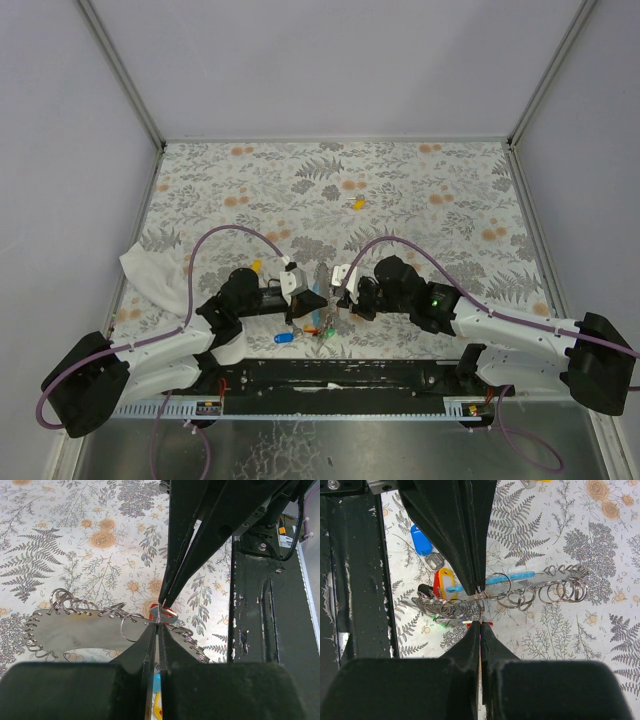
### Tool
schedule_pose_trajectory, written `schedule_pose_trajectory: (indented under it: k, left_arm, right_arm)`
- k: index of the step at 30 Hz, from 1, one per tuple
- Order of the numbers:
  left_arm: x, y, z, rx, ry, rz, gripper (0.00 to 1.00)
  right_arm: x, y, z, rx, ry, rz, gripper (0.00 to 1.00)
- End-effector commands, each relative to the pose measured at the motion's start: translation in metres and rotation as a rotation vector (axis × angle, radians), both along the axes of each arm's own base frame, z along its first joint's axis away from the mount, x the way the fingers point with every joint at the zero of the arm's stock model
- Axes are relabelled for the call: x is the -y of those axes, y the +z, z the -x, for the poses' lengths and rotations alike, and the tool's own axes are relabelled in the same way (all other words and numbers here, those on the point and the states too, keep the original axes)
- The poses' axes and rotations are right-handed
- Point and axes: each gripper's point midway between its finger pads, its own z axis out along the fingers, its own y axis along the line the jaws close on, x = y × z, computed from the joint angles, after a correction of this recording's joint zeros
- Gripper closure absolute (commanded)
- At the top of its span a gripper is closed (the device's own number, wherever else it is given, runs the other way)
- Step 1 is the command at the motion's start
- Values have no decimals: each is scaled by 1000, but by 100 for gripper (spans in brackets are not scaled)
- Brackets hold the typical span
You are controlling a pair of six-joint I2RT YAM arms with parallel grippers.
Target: Put the keys on the keyring
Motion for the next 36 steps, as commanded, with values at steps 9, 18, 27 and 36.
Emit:
schedule_pose_trajectory:
  k: [9, 18, 27, 36]
  left_arm:
    - [7, 35, -10, 85, 9, 93, 100]
    - [8, 35, -9, 81, 2, 92, 100]
    - [9, 34, -8, 75, -8, 90, 100]
    - [11, 35, -7, 66, -18, 96, 100]
  right_arm:
    - [-9, 27, -11, 48, -21, -58, 100]
    - [-11, 29, -12, 48, -21, -65, 100]
    - [-13, 33, -14, 57, -34, -85, 100]
    - [-18, 38, -13, 57, -18, -107, 100]
